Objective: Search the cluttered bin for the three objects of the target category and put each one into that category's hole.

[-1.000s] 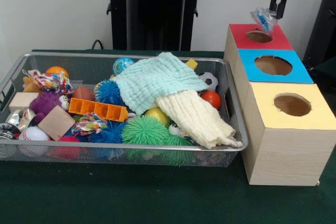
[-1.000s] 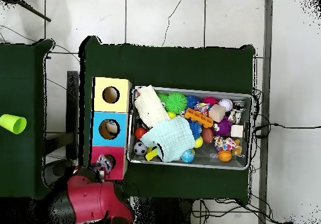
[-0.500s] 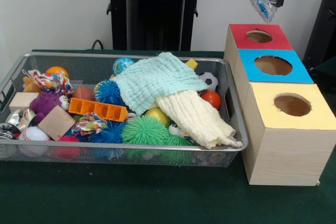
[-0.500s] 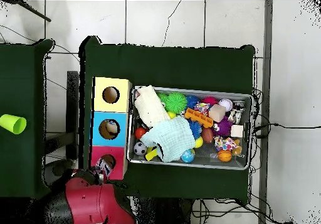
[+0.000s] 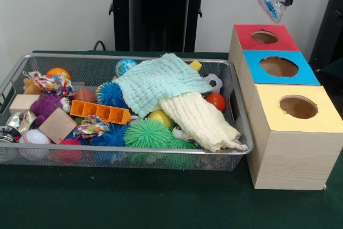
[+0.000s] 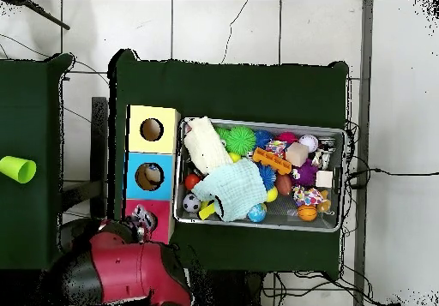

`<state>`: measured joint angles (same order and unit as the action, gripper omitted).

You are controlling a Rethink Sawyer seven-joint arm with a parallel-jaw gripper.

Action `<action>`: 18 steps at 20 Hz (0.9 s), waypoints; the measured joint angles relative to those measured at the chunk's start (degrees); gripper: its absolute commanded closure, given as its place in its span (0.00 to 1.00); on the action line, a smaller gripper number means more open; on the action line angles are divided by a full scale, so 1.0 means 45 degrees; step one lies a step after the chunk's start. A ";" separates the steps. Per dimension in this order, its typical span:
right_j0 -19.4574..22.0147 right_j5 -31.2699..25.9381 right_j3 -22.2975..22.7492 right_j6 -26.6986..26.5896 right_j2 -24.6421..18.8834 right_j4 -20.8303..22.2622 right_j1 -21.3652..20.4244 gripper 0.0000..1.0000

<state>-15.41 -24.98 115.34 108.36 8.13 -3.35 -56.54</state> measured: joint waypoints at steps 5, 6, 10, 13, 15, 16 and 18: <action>0.0272 -0.0003 -0.0436 0.0000 0.0000 0.0003 0.0026 1.00; 0.0369 -0.0003 -0.0615 0.0000 0.0000 0.0003 0.0080 1.00; 0.0483 -0.0005 -0.0965 0.0000 0.0000 0.0003 0.0202 1.00; 0.0534 -0.0005 -0.1219 0.0000 -0.0002 0.0008 0.0352 1.00; 0.0581 -0.0005 -0.1388 0.0000 -0.0002 0.0008 0.0456 1.00; 0.0588 -0.0005 -0.1412 0.0000 -0.0002 0.0008 0.0470 1.00; 0.0611 -0.0005 -0.1521 0.0000 -0.0002 0.0008 0.0565 1.00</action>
<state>-12.65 -25.00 108.50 108.36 8.12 -3.31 -54.00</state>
